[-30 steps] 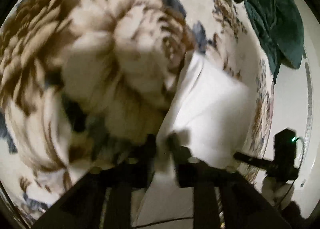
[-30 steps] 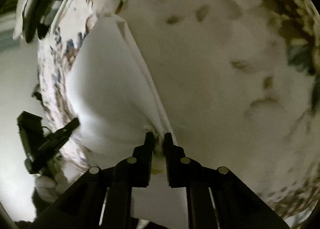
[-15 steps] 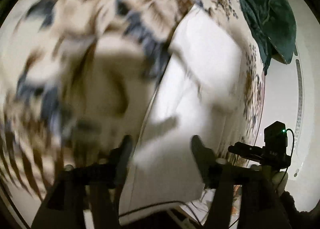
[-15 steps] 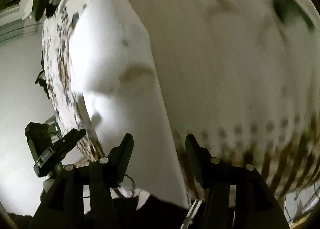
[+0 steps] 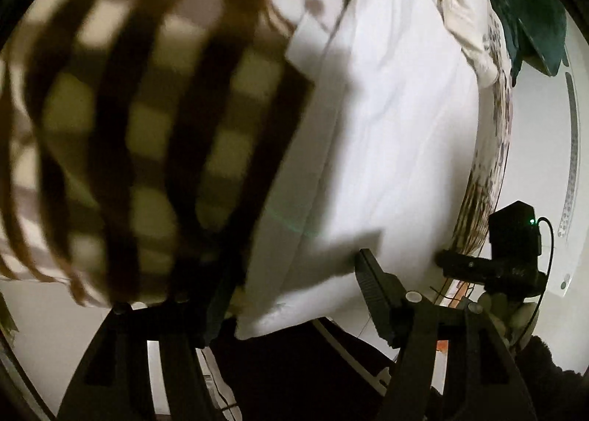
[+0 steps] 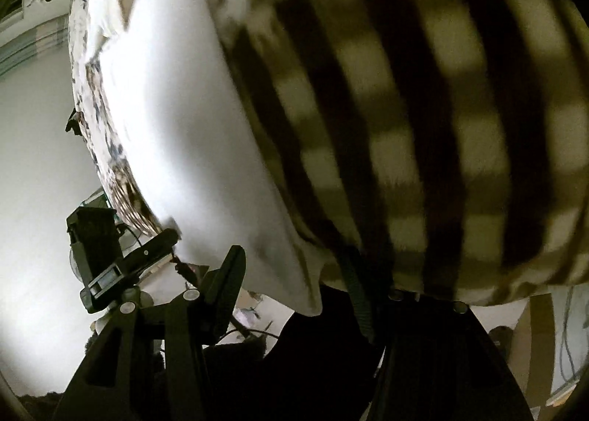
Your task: Fold small clothes
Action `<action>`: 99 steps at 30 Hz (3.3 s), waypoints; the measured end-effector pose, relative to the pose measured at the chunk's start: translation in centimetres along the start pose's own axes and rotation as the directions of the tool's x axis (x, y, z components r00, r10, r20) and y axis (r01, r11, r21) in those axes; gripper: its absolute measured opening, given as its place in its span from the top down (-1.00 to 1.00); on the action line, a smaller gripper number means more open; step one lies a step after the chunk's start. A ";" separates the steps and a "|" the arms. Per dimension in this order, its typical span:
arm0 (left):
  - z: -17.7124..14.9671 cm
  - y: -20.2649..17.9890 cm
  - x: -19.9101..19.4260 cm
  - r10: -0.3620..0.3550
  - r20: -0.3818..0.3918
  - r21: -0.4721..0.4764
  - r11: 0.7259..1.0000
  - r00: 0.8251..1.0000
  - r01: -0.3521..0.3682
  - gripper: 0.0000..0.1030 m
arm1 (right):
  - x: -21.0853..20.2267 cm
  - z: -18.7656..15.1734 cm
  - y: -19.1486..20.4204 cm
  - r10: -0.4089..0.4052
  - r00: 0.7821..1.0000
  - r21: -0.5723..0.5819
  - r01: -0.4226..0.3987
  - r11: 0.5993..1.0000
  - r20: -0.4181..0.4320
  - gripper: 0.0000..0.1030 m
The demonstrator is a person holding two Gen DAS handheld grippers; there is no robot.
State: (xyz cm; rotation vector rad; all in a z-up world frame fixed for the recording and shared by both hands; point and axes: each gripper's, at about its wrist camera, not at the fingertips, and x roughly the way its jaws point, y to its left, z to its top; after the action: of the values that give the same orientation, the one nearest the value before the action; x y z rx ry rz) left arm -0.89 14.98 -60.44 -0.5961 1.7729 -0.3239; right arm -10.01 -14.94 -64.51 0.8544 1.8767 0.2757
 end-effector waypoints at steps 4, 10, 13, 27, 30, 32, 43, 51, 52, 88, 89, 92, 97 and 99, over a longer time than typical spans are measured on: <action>-0.6 -0.5 -1.0 -0.049 0.077 -0.020 0.999 0.996 0.051 0.43 | 1.5 -0.8 -0.9 0.072 0.997 0.043 -0.071 0.997 -0.002 -0.06; -2.4 -0.8 -4.1 -0.123 0.150 -0.047 0.990 0.981 0.131 0.92 | 1.1 -2.2 0.1 0.097 0.995 0.042 -0.098 0.994 0.030 0.84; -2.7 -1.6 -6.4 -0.158 0.183 -0.088 0.980 0.970 0.176 0.92 | -0.6 -2.5 1.3 0.120 0.992 0.035 -0.121 0.992 0.039 0.86; 13.5 -10.2 -14.2 -0.290 0.354 -0.004 0.950 0.889 0.312 0.92 | -15.0 8.9 14.1 0.239 0.933 -0.141 -0.207 0.968 0.271 0.86; 19.4 -10.6 -13.7 -0.299 0.376 -0.021 0.943 0.877 0.331 0.92 | -17.0 14.5 16.2 0.230 0.915 -0.155 -0.187 0.970 0.332 0.86; 23.3 -10.6 -12.9 -0.296 0.368 -0.048 0.941 0.882 0.336 0.90 | -17.9 18.6 17.4 0.194 0.902 -0.141 -0.150 0.979 0.385 0.86; 29.8 -8.8 -13.8 -0.293 0.407 -0.058 0.937 0.865 0.345 -0.34 | -20.3 27.1 18.8 0.105 0.858 -0.163 -0.025 0.986 0.503 -0.36; 29.5 -12.0 -8.7 -0.002 0.296 0.136 0.990 0.955 -0.040 -0.34 | -17.2 26.2 16.3 -0.004 0.908 -0.144 0.071 0.987 0.419 -0.37; 30.1 -12.3 -8.2 0.016 0.302 0.141 0.988 0.953 -0.062 -0.34 | -16.3 26.7 17.0 -0.033 0.916 -0.169 0.109 0.979 0.400 -0.37; 25.7 -8.4 -10.3 0.046 0.298 -0.006 0.999 0.953 -0.046 -0.30 | -19.1 25.1 14.9 -0.059 0.909 -0.048 0.086 0.995 0.412 -0.25; 24.7 -8.1 -9.3 0.009 0.266 -0.014 1.000 0.964 -0.005 -0.30 | -18.4 24.5 14.3 -0.040 0.926 -0.050 0.063 0.997 0.376 -0.25; 23.4 -7.8 -6.7 -0.009 0.231 -0.028 0.999 0.973 0.016 -0.12 | -15.9 23.6 13.5 -0.022 0.956 -0.061 0.041 0.997 0.294 -0.25; 21.9 -7.6 -6.5 0.048 0.274 0.002 0.999 0.960 -0.051 0.67 | -13.1 23.2 12.6 -0.086 0.958 -0.036 0.100 0.994 0.272 0.94; 21.7 -6.9 -7.2 0.033 0.265 -0.024 0.999 0.964 -0.027 0.65 | -14.1 22.9 11.1 -0.195 0.925 0.039 0.193 0.980 0.326 0.98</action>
State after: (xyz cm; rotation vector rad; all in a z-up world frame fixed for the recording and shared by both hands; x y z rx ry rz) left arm 22.76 15.09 -57.21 -0.5976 1.5267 -0.1949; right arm 18.06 -20.47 -59.22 0.6657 1.6322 0.0014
